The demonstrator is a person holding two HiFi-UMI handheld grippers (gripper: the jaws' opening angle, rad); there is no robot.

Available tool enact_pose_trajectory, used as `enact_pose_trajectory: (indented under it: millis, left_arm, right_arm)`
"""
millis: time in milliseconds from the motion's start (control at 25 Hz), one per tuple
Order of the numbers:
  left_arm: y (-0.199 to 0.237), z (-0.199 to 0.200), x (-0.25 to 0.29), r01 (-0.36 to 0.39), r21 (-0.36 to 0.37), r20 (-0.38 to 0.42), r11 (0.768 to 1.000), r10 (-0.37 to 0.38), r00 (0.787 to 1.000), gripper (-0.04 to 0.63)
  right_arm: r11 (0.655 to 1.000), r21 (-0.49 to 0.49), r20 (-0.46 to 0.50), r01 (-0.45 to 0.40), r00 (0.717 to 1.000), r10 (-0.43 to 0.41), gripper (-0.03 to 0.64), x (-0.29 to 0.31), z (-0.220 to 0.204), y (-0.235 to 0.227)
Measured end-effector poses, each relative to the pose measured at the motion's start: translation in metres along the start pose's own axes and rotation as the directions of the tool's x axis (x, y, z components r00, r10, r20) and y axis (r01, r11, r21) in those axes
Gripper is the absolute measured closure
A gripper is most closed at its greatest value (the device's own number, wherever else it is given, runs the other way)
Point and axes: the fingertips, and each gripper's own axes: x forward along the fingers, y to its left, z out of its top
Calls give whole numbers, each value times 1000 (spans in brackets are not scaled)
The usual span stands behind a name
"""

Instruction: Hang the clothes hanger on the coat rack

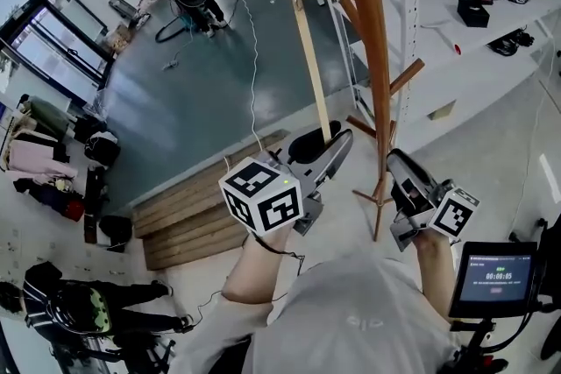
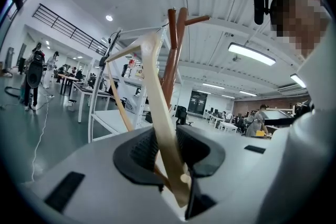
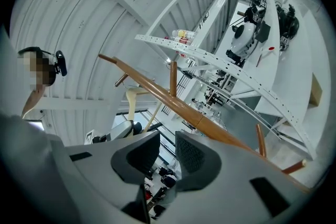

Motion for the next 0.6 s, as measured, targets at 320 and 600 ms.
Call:
enact_pose_trajectory:
  millis: [320, 600]
  left_arm:
    - [-7, -11, 11, 42, -22, -17, 999, -43, 999, 491]
    - [-15, -19, 16, 87, -42, -26, 995, -88, 996, 491]
  right_arm:
    - [1000, -1, -3, 23, 1000, -23, 520, -10, -1, -3]
    - [998, -2, 20, 55, 998, -55, 520, -24, -3, -3]
